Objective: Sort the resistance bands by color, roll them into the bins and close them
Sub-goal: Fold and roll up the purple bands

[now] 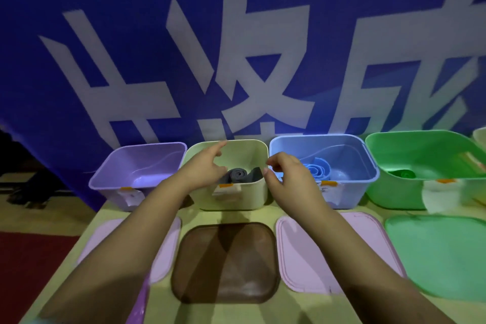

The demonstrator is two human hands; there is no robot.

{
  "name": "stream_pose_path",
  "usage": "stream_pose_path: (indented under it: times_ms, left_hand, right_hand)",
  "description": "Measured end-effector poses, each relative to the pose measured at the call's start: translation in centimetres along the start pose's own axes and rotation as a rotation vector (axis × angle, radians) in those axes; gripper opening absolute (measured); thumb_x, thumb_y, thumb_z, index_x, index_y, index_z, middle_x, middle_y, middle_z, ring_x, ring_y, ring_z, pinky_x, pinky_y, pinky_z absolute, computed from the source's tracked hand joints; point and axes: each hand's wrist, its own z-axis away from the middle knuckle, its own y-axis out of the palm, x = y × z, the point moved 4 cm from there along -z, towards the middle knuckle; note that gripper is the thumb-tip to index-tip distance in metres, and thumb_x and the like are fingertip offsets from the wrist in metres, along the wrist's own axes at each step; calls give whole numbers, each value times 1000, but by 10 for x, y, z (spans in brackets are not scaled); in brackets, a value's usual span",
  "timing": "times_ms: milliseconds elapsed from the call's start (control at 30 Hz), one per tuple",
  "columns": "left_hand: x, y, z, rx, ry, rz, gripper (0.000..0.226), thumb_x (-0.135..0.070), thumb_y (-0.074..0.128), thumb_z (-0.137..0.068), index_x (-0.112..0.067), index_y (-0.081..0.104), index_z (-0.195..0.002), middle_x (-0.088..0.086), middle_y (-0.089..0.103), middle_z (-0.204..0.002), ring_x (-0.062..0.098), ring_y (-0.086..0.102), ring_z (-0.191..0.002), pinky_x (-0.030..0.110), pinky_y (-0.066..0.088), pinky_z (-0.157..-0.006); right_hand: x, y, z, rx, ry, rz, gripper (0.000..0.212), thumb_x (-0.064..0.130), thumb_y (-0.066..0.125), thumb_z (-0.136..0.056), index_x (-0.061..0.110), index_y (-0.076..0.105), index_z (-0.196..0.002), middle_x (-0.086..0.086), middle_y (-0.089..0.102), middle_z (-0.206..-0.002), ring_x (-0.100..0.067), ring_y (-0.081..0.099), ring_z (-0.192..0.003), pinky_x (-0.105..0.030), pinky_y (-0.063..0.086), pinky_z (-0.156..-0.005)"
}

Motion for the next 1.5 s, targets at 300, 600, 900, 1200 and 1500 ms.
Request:
stream_pose_path:
  times_ms: [300,600,900,1200,1500]
  left_hand:
    - [32,25,166,-315,-20,700,42,-7,59,-91,-32,47,-123,-1,62,-114,11,68,-86,25,53,-75]
    - [151,79,244,-567,-148,722,16,-3,48,-96,-13,58,-104,10,68,-92,12,68,-71,29,50,-68]
    - [228,73,273,-667,-407,776,44,-43,30,-102,-9,59,-106,9,61,-112,24,56,-112,40,40,-96]
    - [251,70,251,-470,-640,1079,58,-40,35,-101,2,33,-141,23,39,-144,35,41,-131,45,36,-104]
    - [251,69,231,-325,-599,932,21,-12,61,-91,0,53,-106,15,62,-87,24,61,-74,35,56,-61]
  right_hand:
    - [18,71,74,268,-120,-108,18,26,56,-92,13,60,-104,-3,64,-104,-17,59,-96,-28,45,-82]
    - [17,206,124,546,-158,-308,7,19,60,-88,20,58,-82,2,60,-77,-15,52,-69,-26,41,-65]
    - [19,255,173,757,254,-760,14,8,43,-98,12,46,-85,-6,40,-73,-15,37,-63,-25,39,-60]
    - [36,294,171,606,449,-774,26,17,51,-97,8,45,-120,-7,39,-81,-15,39,-68,-31,46,-84]
    - [41,313,159,628,511,-807,11,18,43,-99,13,48,-91,-1,45,-69,-9,41,-53,-21,40,-52]
